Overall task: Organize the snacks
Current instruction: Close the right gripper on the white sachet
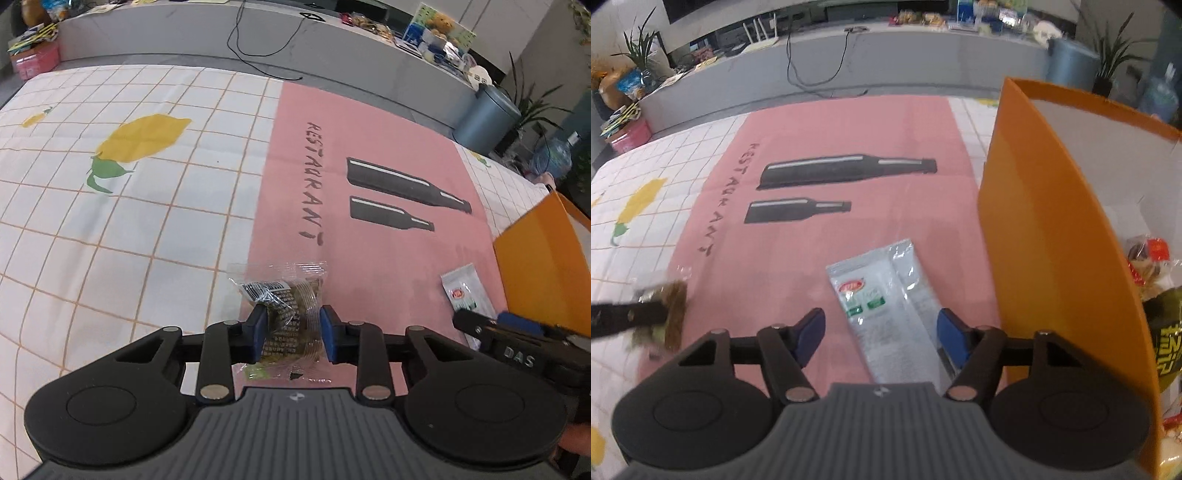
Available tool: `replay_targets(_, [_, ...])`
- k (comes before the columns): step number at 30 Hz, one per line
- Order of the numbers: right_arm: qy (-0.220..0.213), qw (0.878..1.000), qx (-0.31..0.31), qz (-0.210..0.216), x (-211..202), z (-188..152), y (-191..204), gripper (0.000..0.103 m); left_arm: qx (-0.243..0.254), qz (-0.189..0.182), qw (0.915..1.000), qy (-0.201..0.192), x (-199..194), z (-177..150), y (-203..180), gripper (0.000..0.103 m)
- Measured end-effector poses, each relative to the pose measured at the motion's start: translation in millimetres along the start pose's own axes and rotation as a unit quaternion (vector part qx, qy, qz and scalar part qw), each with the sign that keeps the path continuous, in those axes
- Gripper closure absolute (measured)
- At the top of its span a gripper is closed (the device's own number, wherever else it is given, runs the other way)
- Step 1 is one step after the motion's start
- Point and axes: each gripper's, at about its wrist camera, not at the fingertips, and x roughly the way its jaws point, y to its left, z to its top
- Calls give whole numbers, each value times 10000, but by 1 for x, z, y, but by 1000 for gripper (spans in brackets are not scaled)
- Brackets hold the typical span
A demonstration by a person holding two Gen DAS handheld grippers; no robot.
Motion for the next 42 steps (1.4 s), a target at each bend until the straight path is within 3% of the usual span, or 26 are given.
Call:
replay_targets(4, [-26, 9996, -267, -124, 1, -3, 9, 32, -1, 15, 10000, 36, 2, 1, -1, 65])
replay_targets(6, [-17, 9991, -406, -116, 1, -6, 14, 30, 46, 62, 9999, 71, 5, 3, -2, 59])
replay_targets(15, [30, 9933, -1009, 568, -6, -18, 48, 28, 59, 153, 9998, 137, 11, 2, -3, 57])
replay_targets(21, [204, 9937, -409, 1024, -11, -10, 35, 27, 85, 142, 9997, 183, 10, 3, -2, 60])
replay_targets(23, [144, 9950, -368, 912, -13, -7, 29, 14, 100, 144, 9997, 181, 11, 3, -2, 61])
replay_targets(25, [222, 9948, -680, 722, -11, -7, 30, 8, 77, 154, 9997, 169, 11, 2, -2, 61])
replay_targets(27, [312, 9931, -990, 545, -5, -10, 34, 8, 12, 154, 9997, 165, 10, 2, -1, 62])
replay_targets(32, [439, 9873, -1408, 595, 3, -22, 36, 8, 11, 143, 9997, 180, 10, 3, -1, 62])
replay_targets(37, [201, 9834, -1622, 793, -2, -28, 35, 15, 32, 147, 9997, 179, 10, 3, -1, 62])
replay_targets(39, [94, 9806, -1747, 887, -6, -31, 36, 24, 24, 139, 9997, 183, 10, 3, -1, 62])
replay_targets(41, [52, 9771, -1886, 985, -10, -32, 39, 49, 39, 147, 9997, 181, 10, 3, 0, 62])
replay_targets(42, [48, 9766, -1892, 1017, -12, -32, 40, 52, 51, 156, 9997, 177, 10, 3, -1, 63])
